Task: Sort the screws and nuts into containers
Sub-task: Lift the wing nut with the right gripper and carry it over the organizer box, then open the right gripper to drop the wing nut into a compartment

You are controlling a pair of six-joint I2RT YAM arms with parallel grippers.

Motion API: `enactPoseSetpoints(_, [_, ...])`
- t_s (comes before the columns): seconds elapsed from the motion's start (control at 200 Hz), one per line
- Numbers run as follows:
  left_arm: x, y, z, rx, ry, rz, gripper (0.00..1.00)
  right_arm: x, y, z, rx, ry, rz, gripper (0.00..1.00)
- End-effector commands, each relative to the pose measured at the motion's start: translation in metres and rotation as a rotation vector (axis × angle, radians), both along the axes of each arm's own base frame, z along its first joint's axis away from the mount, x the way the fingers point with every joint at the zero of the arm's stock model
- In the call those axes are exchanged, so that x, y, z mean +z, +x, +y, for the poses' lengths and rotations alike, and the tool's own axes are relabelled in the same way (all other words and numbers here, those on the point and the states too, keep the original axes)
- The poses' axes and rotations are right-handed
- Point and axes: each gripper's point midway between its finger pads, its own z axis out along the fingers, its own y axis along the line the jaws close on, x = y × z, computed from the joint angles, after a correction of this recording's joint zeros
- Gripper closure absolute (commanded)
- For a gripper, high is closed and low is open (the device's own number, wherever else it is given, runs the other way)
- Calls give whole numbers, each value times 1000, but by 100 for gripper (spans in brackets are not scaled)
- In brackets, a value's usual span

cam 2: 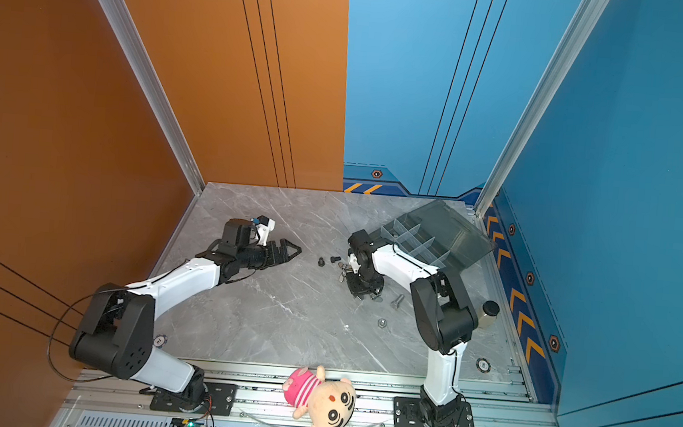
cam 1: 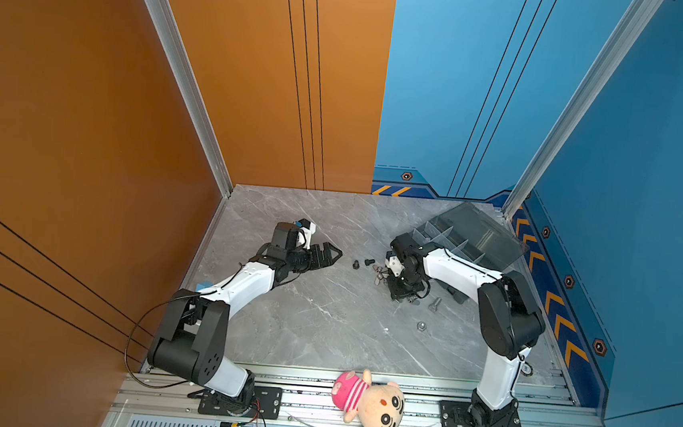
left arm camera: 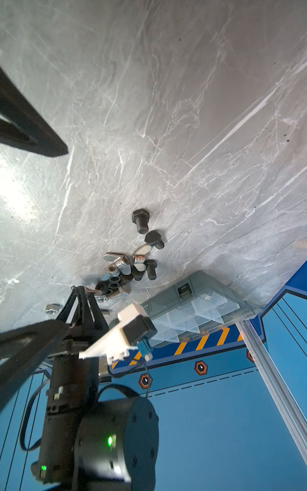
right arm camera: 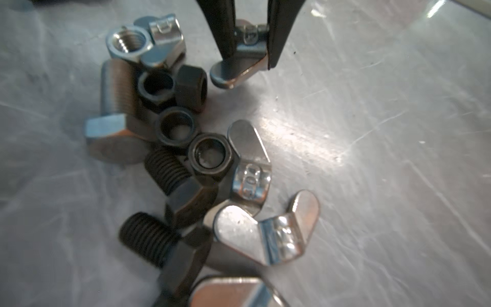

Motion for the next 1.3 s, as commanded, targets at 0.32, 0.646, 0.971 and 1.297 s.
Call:
enactPoseSetpoints(0.32, [0, -3, 0, -21, -11, 0, 2, 106, 81, -56, -226, 122, -275, 100])
enactPoseSetpoints(0.646, [1, -4, -2, -18, -17, 0, 2, 132, 167, -107, -421, 31, -440, 100])
enactPoseSetpoints(0.971, [1, -3, -3, -15, -16, 3, 2, 111, 237, -128, -553, 10, -501, 100])
enactPoseSetpoints(1.297, [1, -2, -4, -17, -14, 4, 2, 72, 256, -133, -607, 3, -466, 100])
